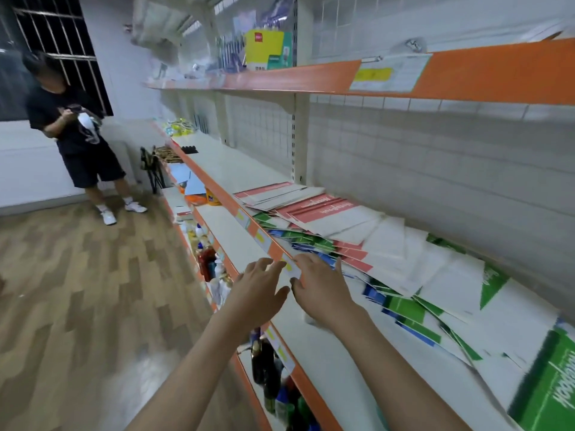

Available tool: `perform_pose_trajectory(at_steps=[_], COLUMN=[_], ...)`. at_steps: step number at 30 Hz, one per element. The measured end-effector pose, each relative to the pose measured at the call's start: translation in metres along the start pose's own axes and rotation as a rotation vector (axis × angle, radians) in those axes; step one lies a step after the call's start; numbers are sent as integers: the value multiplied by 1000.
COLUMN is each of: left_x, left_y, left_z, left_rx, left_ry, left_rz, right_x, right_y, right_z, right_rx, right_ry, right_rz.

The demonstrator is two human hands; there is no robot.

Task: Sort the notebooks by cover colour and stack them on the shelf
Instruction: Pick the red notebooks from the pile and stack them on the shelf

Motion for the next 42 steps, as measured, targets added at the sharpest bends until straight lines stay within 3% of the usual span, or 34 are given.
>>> perform_pose_trajectory(at_steps=[13,21,27,42], left_x=[5,19,19,6], left_y=[12,12,10,32], left_z=[-123,-232,-304,-352], left_rx=[63,100,138,226], left_ry=[111,236,345,616], left_rz=[112,108,84,144], right_x=[-54,-94,-106,-112], right_y=[-5,-5,0,18], right_z=[-78,-148,-195,-255], right_rx=[-86,-92,-86,-78], right_ry=[159,515,644,974], right_rz=[125,137,158,262])
Point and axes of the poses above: each hand's wrist, its own z-axis away from the middle knuckle, its own y-axis out of the palm, x = y × z, the point moved 2 cm from there along -z, towards the middle knuckle, and after that the axes turned 10 degrees about -y, right-handed, at the moved point
